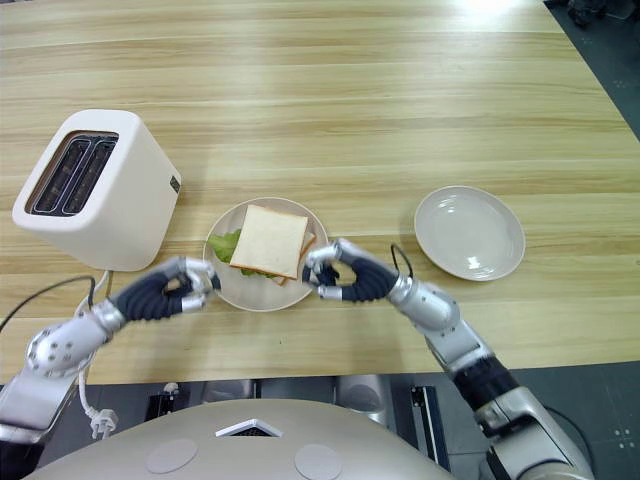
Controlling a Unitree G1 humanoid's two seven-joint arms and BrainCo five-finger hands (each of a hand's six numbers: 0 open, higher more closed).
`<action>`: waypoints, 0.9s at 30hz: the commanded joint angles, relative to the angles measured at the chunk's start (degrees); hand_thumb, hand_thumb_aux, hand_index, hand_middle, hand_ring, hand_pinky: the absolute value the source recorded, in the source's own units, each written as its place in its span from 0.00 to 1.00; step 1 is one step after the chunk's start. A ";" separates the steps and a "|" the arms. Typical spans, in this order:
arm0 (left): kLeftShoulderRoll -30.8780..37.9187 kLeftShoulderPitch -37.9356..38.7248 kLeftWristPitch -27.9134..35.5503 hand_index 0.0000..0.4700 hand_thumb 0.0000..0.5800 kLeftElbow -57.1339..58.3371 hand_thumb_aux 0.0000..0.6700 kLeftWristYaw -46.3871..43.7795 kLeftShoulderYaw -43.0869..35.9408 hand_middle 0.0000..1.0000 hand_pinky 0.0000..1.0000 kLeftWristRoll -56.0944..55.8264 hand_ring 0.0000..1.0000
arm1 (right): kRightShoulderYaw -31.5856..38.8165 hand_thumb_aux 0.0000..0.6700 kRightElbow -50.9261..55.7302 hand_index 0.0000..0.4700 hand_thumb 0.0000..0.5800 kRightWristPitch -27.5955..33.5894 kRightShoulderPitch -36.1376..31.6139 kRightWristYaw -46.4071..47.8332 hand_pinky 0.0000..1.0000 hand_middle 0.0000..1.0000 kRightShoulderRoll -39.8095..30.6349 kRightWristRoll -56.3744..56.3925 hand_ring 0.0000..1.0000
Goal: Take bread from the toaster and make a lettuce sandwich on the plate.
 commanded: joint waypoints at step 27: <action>-13.12 -45.15 -7.49 0.98 1.00 53.46 1.00 11.25 -15.33 1.00 1.00 27.57 1.00 | 2.39 1.00 31.00 0.98 1.00 19.41 -24.78 -13.83 1.00 1.00 13.57 -43.97 1.00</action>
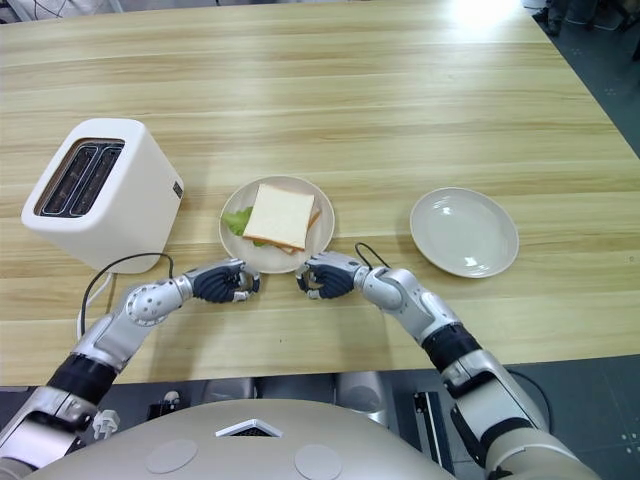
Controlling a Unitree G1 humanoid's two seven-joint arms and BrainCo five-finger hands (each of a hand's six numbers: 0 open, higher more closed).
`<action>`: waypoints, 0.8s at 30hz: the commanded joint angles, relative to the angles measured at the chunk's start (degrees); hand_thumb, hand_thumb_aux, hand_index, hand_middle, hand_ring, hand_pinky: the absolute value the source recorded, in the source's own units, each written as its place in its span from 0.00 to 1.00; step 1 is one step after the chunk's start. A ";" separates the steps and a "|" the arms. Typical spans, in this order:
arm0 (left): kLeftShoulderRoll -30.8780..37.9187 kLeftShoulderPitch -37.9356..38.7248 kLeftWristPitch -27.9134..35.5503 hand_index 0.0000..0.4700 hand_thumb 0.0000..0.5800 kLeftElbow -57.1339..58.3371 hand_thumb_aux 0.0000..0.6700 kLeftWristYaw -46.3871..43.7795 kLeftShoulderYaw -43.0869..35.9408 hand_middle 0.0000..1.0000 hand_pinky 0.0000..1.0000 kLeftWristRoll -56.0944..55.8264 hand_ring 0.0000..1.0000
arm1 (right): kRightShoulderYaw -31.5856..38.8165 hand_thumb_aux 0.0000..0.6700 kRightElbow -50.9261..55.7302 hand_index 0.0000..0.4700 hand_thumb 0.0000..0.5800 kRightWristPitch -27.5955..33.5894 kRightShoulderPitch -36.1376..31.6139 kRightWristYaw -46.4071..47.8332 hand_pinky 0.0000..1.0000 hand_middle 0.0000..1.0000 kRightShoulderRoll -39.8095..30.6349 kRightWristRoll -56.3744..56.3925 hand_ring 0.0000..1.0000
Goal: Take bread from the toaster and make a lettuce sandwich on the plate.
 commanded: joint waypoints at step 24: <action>-7.43 -10.05 -12.15 0.00 0.00 14.75 0.00 22.78 11.74 0.00 0.00 -8.71 0.00 | -10.53 0.00 25.42 0.00 0.00 -25.58 -13.79 -22.05 0.00 0.00 0.78 9.57 0.00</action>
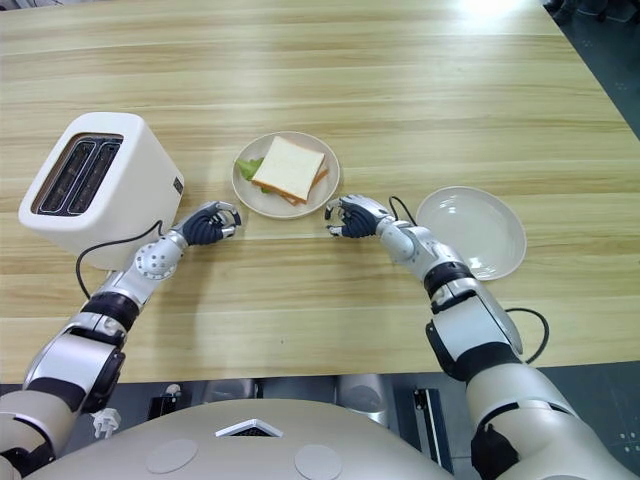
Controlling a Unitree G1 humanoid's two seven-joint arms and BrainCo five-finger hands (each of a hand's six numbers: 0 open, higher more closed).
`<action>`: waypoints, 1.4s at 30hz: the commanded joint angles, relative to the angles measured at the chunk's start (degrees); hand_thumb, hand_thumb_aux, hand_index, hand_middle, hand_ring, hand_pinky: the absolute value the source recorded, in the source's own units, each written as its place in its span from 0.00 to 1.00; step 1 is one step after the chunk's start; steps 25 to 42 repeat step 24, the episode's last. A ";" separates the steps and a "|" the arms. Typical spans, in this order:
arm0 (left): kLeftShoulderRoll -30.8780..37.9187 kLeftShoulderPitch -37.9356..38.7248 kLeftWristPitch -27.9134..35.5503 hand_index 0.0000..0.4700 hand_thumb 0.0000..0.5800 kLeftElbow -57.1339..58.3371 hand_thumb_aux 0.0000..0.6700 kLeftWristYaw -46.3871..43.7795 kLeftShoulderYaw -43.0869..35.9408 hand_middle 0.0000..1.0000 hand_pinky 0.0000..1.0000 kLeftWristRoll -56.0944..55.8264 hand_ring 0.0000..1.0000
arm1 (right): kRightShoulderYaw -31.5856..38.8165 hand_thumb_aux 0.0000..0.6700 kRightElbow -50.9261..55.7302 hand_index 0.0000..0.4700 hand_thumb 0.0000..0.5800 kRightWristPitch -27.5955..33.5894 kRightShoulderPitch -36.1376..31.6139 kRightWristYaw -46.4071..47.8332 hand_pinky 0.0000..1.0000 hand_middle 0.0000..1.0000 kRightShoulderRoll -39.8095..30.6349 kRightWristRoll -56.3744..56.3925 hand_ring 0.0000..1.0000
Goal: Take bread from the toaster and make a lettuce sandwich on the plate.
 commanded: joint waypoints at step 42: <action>-17.25 13.15 7.51 0.00 0.00 -35.00 0.00 1.14 12.09 0.00 0.00 -19.67 0.00 | -22.43 0.00 -20.20 0.00 0.00 -2.49 10.06 25.39 0.00 0.00 21.06 50.66 0.00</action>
